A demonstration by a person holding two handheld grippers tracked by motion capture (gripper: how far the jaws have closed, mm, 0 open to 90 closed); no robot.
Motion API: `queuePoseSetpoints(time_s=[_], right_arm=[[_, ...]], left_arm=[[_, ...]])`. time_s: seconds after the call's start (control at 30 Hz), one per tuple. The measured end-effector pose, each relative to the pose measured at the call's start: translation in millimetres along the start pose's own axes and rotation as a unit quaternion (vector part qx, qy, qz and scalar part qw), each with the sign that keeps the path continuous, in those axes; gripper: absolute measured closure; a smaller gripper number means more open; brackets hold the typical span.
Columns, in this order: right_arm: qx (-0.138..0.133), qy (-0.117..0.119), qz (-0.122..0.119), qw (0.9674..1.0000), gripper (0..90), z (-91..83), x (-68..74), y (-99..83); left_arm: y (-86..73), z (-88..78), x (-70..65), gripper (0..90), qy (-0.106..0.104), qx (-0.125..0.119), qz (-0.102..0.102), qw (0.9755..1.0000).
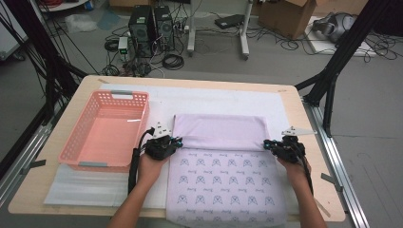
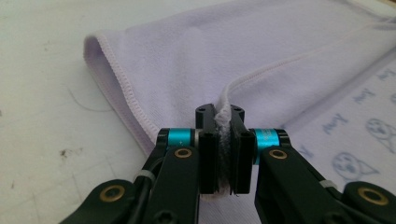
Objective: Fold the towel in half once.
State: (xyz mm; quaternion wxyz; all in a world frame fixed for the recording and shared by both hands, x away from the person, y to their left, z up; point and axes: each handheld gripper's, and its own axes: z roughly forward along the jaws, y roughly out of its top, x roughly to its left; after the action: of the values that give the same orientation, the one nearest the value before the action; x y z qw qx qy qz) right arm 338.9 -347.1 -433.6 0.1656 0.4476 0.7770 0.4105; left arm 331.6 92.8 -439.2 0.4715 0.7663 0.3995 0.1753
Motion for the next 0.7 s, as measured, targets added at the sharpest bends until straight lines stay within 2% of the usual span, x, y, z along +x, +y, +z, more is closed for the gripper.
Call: queuePoseSetpoints(time_s=[0.13, 0.33, 0.4, 0.7], right_arm=[[-0.014, 0.003, -0.004, 0.9999, 84.6, -11.9, 3.6, -7.1], [-0.035, 0.009, -0.009, 0.9993, 84.7, -27.4, 13.4, -19.8], [-0.036, 0.008, -0.015, 0.9992, 84.8, -30.7, 14.5, -23.1], [-0.048, 0.013, -0.004, 0.9987, 84.9, -47.3, 23.3, -42.2]], left_arm=[[-9.0, -8.5, -12.5, 84.4, -0.009, -0.005, 0.013, 0.9999], [-18.9, -20.6, -20.8, 84.4, -0.016, -0.014, 0.019, 0.9996], [-20.3, -23.8, -22.5, 84.3, -0.019, -0.018, 0.016, 0.9995], [-34.0, -39.9, -31.1, 84.2, -0.037, -0.024, 0.015, 0.9989]])
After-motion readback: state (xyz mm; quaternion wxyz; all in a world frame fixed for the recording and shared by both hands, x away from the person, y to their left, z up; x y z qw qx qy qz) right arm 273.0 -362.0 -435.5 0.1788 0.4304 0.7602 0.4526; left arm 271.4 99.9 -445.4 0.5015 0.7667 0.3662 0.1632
